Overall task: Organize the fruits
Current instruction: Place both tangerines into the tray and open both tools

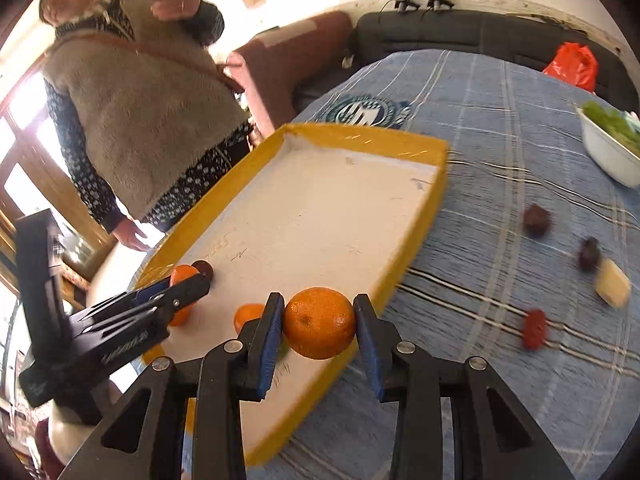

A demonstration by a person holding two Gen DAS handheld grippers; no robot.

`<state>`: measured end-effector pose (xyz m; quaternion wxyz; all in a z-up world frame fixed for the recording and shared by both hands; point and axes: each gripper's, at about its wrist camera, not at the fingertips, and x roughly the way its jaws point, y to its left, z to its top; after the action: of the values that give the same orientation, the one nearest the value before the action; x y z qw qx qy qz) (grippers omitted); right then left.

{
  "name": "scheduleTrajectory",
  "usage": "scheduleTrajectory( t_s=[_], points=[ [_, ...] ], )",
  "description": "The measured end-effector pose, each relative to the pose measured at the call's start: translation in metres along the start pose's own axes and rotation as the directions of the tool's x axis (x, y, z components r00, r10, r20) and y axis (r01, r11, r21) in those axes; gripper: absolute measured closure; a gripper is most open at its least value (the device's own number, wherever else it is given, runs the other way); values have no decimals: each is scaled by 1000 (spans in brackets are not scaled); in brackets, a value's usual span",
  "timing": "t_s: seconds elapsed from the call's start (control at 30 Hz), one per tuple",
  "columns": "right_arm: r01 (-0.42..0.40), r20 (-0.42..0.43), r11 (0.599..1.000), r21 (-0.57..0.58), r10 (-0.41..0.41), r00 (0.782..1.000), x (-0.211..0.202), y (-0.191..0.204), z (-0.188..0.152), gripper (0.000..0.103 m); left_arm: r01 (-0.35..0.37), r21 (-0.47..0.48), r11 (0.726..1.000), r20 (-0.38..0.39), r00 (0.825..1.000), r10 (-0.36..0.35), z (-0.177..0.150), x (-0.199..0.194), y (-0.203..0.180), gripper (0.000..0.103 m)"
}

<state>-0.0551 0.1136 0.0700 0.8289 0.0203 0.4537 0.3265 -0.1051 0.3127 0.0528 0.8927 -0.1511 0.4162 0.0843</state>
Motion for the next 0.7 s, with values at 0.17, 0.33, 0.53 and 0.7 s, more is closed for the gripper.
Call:
scheduleTrajectory(
  t_s=[0.17,0.33,0.53,0.7],
  points=[
    [39,-54,999,-24,-40,998,37,12,17,63,53,-25,998,-8,999,-53,3,6,9,69],
    [51,-85,998,-24,-53,995,57,18,25,62,87,-45,995,6,996,-87,4,0,19,52],
    [33,-56,999,5,-32,998,44,19,29,57,126,-71,990,57,991,-122,5,-24,27,34],
    [56,9,998,10,-56,998,5,14,26,57,143,-88,986,97,986,-135,1,-45,21,20]
  ],
)
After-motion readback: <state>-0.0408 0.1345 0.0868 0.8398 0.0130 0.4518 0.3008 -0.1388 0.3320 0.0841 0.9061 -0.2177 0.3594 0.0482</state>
